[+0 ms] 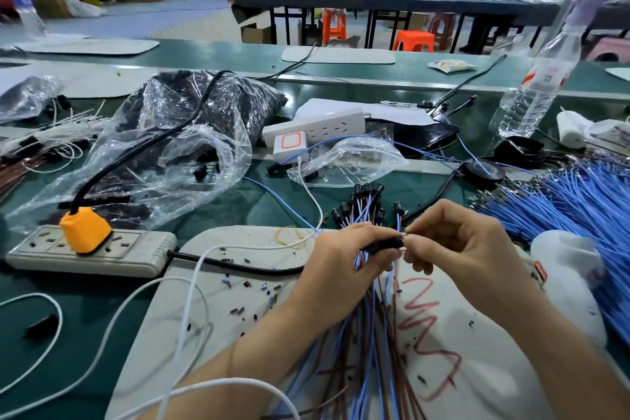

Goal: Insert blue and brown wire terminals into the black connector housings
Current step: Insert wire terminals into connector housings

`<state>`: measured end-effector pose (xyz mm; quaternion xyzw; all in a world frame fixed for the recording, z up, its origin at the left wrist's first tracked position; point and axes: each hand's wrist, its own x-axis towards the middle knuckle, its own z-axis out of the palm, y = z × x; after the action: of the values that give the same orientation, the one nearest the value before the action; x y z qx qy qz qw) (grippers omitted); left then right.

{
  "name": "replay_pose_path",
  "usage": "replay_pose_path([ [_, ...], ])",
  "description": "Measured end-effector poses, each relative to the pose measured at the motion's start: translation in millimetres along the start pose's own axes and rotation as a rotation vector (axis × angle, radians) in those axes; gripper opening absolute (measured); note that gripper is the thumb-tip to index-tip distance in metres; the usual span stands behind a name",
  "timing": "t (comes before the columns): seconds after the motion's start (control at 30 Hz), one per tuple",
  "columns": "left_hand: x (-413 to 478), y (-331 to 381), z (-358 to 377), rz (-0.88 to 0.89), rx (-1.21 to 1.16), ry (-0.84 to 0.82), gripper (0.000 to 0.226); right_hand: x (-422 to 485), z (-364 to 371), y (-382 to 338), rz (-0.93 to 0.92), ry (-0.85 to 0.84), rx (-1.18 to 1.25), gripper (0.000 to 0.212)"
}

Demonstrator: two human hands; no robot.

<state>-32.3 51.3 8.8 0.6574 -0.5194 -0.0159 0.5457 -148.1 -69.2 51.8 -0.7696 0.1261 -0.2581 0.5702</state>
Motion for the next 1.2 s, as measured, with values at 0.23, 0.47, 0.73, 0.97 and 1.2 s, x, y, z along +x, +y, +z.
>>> replay_pose_path([
  [0.23, -1, 0, 3, 0.021, 0.004, 0.040, 0.011, -1, 2, -3, -0.086, 0.115, 0.126, 0.025],
  [0.47, 0, 1, 2, -0.049, -0.146, 0.009, 0.012, -1, 4, -6, -0.107, 0.122, 0.138, 0.024],
  [0.73, 1, -1, 5, -0.081, -0.231, 0.003, 0.016, -2, 6, 1, -0.117, 0.049, 0.063, 0.016],
  [0.97, 1, -5, 1, -0.061, -0.106, -0.008, 0.017, -1, 4, 2, -0.466, 0.008, -0.602, 0.007],
  [1.2, 1, -8, 5, 0.056, 0.027, -0.003, 0.019, -2, -4, 2, -0.208, 0.004, -0.387, 0.025],
])
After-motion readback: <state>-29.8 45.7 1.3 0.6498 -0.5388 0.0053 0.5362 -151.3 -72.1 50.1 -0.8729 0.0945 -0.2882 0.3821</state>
